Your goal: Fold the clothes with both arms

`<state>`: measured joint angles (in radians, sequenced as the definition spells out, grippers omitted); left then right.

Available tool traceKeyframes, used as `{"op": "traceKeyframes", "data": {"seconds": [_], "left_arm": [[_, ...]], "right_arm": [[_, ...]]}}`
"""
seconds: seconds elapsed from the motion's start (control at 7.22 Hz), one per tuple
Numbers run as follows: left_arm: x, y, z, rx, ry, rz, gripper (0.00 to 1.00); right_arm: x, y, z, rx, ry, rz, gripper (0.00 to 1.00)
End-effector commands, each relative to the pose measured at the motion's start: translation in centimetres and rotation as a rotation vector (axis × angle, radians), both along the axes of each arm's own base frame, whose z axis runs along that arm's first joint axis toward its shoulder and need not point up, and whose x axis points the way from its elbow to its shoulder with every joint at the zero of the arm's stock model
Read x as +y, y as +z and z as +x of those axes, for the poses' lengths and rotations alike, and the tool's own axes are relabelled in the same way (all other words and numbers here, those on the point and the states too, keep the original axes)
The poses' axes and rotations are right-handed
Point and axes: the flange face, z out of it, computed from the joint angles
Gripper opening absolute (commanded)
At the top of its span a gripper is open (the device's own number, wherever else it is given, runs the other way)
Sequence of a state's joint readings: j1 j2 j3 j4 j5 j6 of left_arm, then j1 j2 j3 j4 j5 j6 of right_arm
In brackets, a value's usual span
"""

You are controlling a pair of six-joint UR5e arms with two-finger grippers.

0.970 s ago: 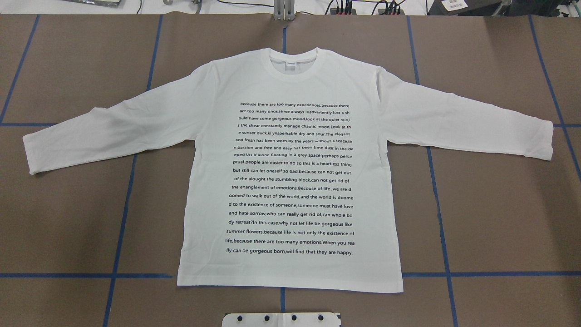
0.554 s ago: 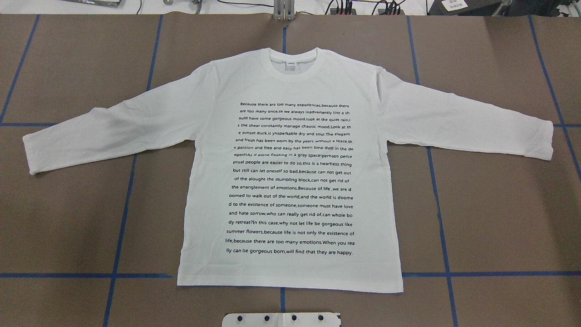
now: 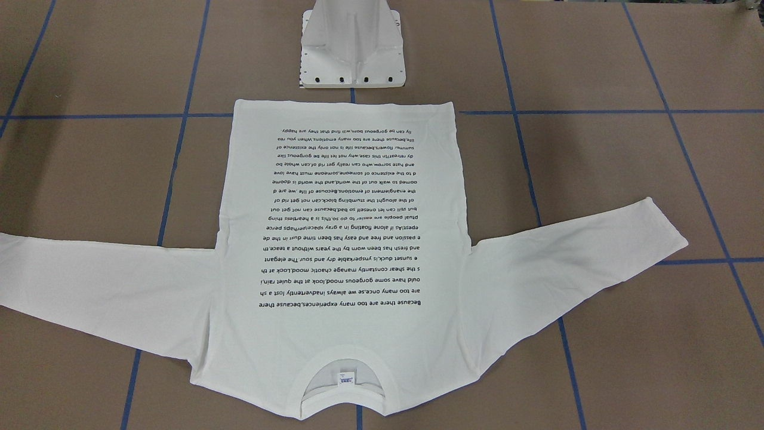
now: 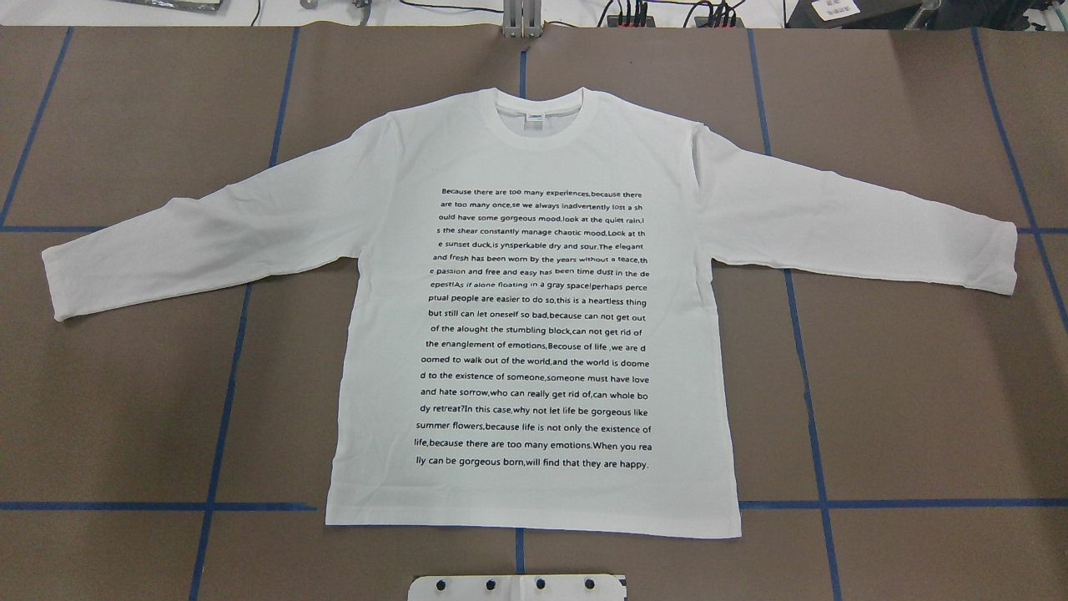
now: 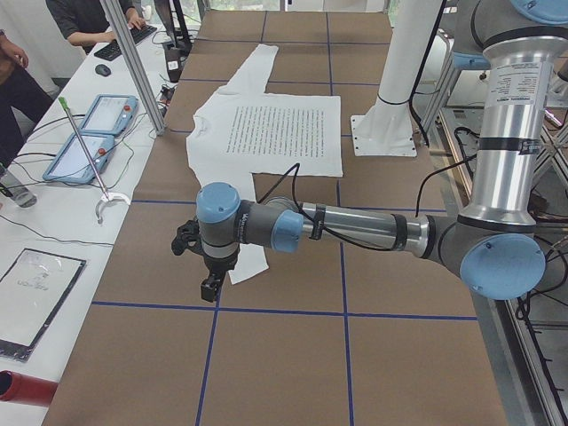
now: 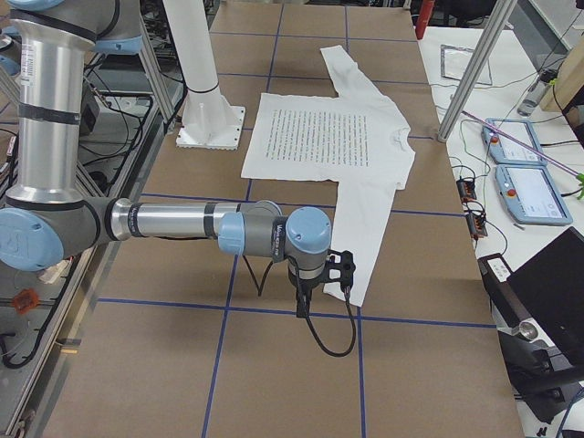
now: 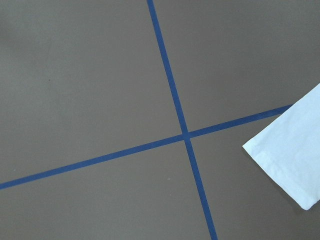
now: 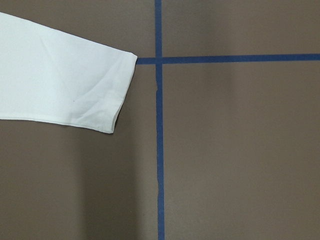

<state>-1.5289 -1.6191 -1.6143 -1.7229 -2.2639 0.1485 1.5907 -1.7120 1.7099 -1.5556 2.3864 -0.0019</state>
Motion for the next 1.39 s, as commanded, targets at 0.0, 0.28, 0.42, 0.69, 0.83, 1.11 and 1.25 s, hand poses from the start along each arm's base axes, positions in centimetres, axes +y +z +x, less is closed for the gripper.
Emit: {"op": "traceKeyframes", "data": {"seconds": [0.0, 0.28, 0.42, 0.69, 0.83, 1.11, 1.25], "left_arm": [[-1.1, -0.2, 0.9, 0.004, 0.015, 0.042, 1.00], [-1.8, -0.2, 1.2, 0.019, 0.024, 0.037, 1.00], [-1.9, -0.6, 1.3, 0.018, 0.025, 0.045, 1.00], [-1.9, -0.7, 1.2, 0.015, 0.029, 0.055, 1.00], [-1.9, -0.9, 1.2, 0.019, 0.029, 0.059, 1.00], [-1.9, -1.0, 1.3, 0.024, 0.032, 0.061, 1.00], [-1.9, -1.1, 1.2, 0.024, 0.030, 0.062, 1.00]], "right_arm": [[-1.9, 4.7, -5.0, -0.010, -0.016, 0.075, 1.00], [-5.8, 7.5, -8.5, -0.011, -0.010, 0.086, 1.00], [-7.4, 8.8, -11.0, -0.018, -0.056, 0.128, 1.00], [-9.5, 7.7, -13.5, 0.010, -0.084, 0.184, 1.00], [-10.8, 7.1, -15.2, 0.016, -0.106, 0.193, 1.00], [-12.6, 6.3, -18.1, 0.053, -0.138, 0.220, 0.99], [-12.9, 6.6, -18.8, 0.066, -0.145, 0.220, 0.98]]}}
